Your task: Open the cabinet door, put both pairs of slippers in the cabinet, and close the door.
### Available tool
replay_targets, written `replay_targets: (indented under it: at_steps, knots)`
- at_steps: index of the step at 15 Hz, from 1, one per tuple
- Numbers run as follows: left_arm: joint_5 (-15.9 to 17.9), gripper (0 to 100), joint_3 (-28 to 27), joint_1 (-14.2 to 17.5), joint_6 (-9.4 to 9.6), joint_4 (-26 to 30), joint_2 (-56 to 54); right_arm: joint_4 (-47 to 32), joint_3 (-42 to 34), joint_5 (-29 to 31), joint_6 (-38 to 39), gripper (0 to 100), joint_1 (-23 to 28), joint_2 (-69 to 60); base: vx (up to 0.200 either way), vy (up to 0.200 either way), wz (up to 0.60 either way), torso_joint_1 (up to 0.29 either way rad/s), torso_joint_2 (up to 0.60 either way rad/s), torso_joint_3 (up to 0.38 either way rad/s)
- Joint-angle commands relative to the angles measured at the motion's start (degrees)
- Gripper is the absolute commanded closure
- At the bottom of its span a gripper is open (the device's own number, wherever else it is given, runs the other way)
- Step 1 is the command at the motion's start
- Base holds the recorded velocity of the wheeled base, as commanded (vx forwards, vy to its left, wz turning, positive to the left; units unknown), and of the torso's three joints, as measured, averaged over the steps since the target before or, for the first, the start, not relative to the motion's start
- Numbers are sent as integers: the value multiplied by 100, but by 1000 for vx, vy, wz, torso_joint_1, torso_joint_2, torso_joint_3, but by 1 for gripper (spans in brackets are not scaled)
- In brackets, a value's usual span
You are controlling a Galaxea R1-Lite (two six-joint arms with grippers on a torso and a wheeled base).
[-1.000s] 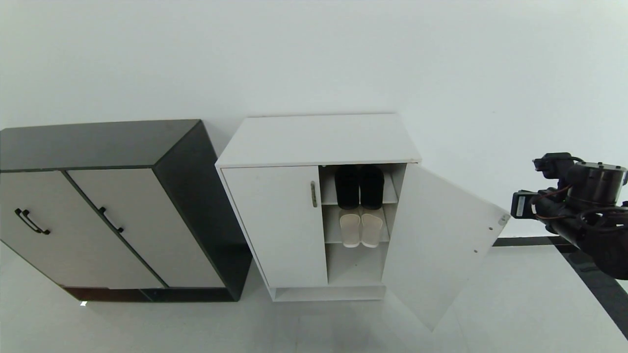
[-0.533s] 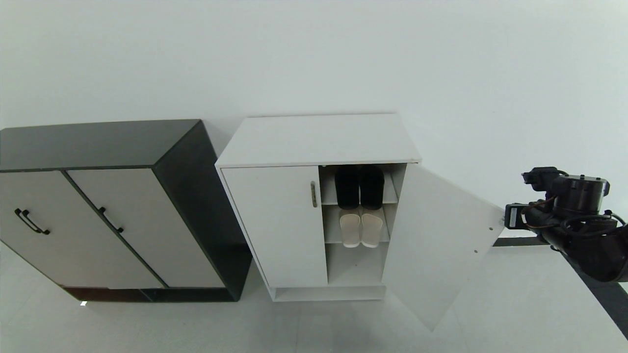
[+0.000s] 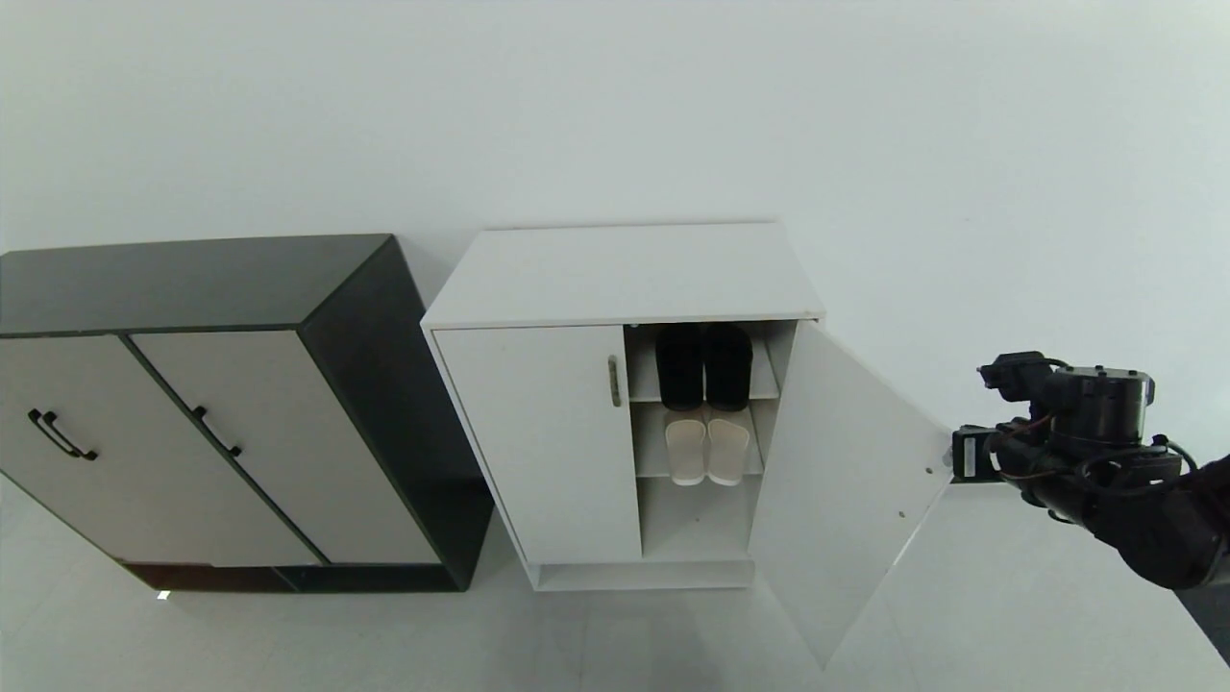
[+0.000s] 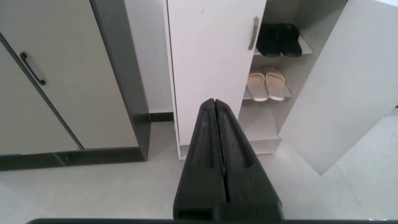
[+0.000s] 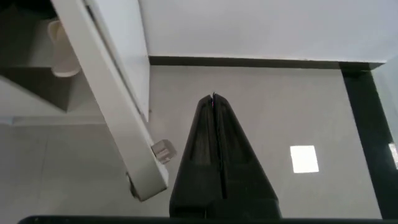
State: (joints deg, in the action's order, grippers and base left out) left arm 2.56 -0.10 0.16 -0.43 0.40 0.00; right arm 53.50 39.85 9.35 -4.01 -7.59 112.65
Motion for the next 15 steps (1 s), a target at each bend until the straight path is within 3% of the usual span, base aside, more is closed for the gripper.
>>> replay_targets:
  at_steps: [1,4,8,12,15]
  knots:
    - [-1,100,1,2,-1,-5,0,11,-408,-56,-3,100,-603,-393,0,0,0,0,0,0]
    - [-1,100,1,2,-1,-5,0,11,-724,-30,102,100,-1411,-551,0,0,0,0,0,0]
    - [-1,100,1,2,-10,-5,0,11,-830,-30,507,100,-2106,-754,0,0,0,0,0,0]
    - [-1,100,1,2,-10,4,0,257,-988,-100,726,100,-2449,-859,0,0,0,0,0,0]
    - [-1,100,1,2,-1,4,0,890,-1357,-786,717,100,-2449,-736,0,0,0,0,0,0]
